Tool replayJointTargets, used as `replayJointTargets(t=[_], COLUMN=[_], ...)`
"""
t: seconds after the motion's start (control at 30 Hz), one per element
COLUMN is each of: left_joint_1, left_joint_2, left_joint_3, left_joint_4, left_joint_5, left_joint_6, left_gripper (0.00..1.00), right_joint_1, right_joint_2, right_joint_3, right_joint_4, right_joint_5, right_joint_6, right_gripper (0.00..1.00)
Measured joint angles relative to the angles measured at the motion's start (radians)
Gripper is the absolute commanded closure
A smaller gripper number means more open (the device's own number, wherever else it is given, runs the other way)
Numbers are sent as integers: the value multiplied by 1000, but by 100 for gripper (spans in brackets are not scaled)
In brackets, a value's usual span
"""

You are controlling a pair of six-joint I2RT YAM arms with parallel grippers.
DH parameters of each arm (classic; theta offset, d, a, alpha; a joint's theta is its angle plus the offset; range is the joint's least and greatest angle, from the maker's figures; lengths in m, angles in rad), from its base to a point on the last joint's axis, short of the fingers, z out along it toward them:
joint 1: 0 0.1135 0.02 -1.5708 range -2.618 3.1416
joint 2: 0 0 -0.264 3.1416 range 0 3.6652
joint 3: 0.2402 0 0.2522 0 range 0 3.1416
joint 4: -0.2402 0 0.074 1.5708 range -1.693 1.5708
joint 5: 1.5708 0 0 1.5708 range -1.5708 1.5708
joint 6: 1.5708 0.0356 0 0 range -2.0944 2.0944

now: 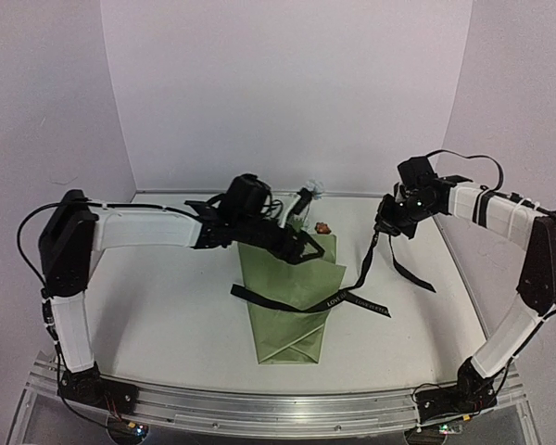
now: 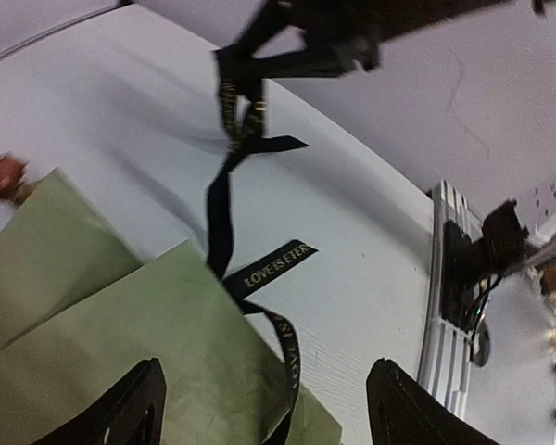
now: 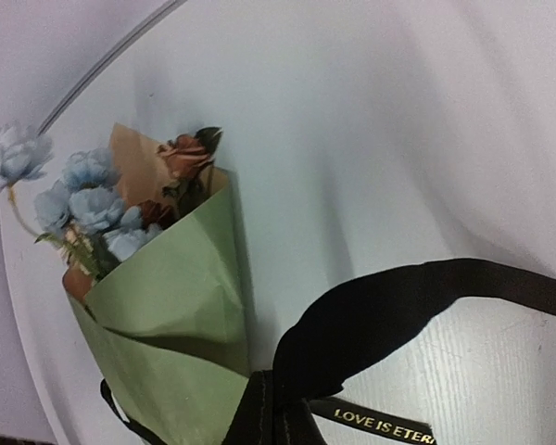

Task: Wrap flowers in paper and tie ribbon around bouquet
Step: Place the right side of the ribbon on the folded bouquet.

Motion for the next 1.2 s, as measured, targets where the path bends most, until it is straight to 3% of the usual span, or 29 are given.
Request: replayJointTargets(t=[0.1,0.13,0.23,0.33,0.47,0.5,0.67,0.93,1.2], left_joint_1=[125,170,297,340,322,317,314,314,314], left_joint_2=[-154,-195,-292,-318,-310,-306,-264,-253,-253], left_joint_3=[-185,-242,-397,-466,-471,-470,-460,-445,-437], left_joint_4=[63,80,98,61,14,7,-40,-70,-85], left_joint_5=[-57,-68,-86,-93,-73,-68,-61,-56,-41], left_joint_6=[-155,-199,-305,-351,-363,-365,-364,-360,-348], left_gripper=[25,25,25,26,29,30,33,34,34], right_joint_1=[122,167,328,438,441,432,411,385,265], right_joint_2=[0,2,19,37,38,38,39,192,293], right_joint_3=[44,54,76,51,-32,-41,10,312,214], right_joint_4=[20,21,11,-5,-65,-91,-203,-306,-179], right_joint_5=[-22,-32,-69,-119,-119,-107,-16,139,130], right_joint_6=[-52,-73,-154,-198,-227,-226,-234,-103,129], right_gripper=[100,96,68,44,19,16,20,28,27])
